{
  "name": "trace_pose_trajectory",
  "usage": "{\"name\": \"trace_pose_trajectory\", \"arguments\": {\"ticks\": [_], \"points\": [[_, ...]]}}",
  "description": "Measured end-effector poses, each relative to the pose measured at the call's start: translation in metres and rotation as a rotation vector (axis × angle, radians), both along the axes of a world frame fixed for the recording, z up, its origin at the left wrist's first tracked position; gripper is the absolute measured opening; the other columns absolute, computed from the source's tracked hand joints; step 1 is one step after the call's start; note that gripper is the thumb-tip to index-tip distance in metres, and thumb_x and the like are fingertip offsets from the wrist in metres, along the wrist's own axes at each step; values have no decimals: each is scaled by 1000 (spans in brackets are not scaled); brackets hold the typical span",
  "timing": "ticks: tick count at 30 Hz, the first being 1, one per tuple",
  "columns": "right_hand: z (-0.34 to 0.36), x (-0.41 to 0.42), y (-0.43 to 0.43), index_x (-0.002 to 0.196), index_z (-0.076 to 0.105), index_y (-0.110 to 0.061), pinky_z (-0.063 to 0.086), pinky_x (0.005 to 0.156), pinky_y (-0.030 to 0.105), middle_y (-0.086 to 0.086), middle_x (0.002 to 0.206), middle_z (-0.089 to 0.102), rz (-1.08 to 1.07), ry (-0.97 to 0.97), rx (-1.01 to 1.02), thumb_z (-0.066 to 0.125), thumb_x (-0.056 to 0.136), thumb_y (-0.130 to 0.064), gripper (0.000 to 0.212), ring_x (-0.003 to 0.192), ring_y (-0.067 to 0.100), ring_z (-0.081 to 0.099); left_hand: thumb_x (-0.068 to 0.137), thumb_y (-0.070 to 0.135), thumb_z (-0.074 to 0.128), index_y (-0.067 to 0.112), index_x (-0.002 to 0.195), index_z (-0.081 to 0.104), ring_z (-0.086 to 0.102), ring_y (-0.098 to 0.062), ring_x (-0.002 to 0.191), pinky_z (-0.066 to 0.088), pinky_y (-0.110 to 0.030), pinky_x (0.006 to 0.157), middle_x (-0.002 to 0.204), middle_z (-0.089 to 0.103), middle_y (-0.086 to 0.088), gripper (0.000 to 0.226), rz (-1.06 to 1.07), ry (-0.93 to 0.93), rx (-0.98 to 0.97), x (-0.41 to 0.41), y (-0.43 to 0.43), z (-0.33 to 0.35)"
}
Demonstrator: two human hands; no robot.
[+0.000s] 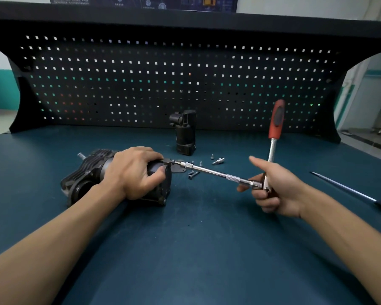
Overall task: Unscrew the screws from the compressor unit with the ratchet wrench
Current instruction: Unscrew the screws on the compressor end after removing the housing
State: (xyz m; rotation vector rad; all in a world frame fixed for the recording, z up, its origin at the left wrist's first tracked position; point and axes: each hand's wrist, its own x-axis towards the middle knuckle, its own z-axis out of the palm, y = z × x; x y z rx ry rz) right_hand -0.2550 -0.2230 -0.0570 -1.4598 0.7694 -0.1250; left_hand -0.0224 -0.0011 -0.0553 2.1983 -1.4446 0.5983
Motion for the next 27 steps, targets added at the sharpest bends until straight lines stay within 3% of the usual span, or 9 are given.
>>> {"name": "trace_pose_trajectory", "arguments": {"ticks": [3, 7, 12, 17, 19, 22, 24, 27], "points": [[-1, 0, -2, 78, 78, 0, 22, 35, 21, -2, 47, 34, 6, -10, 145, 42, 92, -69, 79, 30, 10, 23, 72, 61, 30, 21, 103, 74, 64, -23, 100, 48, -37, 73, 98, 72, 5, 67, -1, 1, 0, 0, 0, 0], [-1, -1, -3, 74, 77, -2, 19, 36, 19, -7, 45, 33, 16, -12, 262, 55, 85, -59, 62, 28, 8, 24, 72, 61, 31, 21, 102, 74, 64, -23, 99, 48, -37, 74, 98, 72, 5, 66, -4, 5, -2, 1, 0, -1], [-2, 1, -4, 74, 77, -4, 22, 36, 20, -5, 49, 39, -7, -19, 164, 68, 68, -60, 56, 31, 9, 28, 72, 61, 31, 22, 102, 74, 63, -22, 99, 48, -36, 73, 98, 71, 7, 65, -12, 6, -10, 2, 0, -2], [-5, -2, -1, 78, 69, -11, 28, 39, 21, 5, 55, 49, -25, -115, -268, 79, 57, -57, 51, 39, 13, 35, 72, 64, 29, 26, 107, 71, 61, -18, 104, 42, -33, 71, 106, 69, 12, 67, -13, 35, 23, 7, -5, -1], [-4, -7, -3, 75, 73, -14, 33, 42, 21, 5, 57, 55, 28, -169, -561, 81, 64, -52, 40, 44, 14, 41, 71, 65, 30, 26, 108, 71, 60, -17, 105, 45, -34, 76, 108, 69, 13, 68, -26, 59, 30, 7, -7, -1], [-4, -11, -10, 79, 77, -35, 46, 55, 21, -7, 66, 68, 51, -163, -970, 82, 74, -47, 15, 58, 10, 56, 71, 66, 29, 27, 114, 70, 58, -15, 110, 47, -35, 82, 112, 69, 13, 70, -24, 77, 49, 6, -6, -1], [-5, -10, -12, 81, 75, -36, 51, 67, 30, -7, 75, 71, 50, -199, -1106, 78, 79, -47, 12, 69, 13, 63, 71, 67, 27, 30, 118, 68, 55, -13, 113, 46, -36, 85, 116, 67, 15, 73, -10, 79, 65, 7, -5, -1], [-5, -8, -12, 90, 70, -32, 51, 63, 41, -7, 73, 66, 85, -273, -1366, 69, 87, -49, 17, 66, 13, 60, 70, 68, 26, 32, 119, 67, 56, -14, 115, 46, -35, 85, 120, 67, 15, 73, 13, 78, 76, 7, -4, -2]]}}
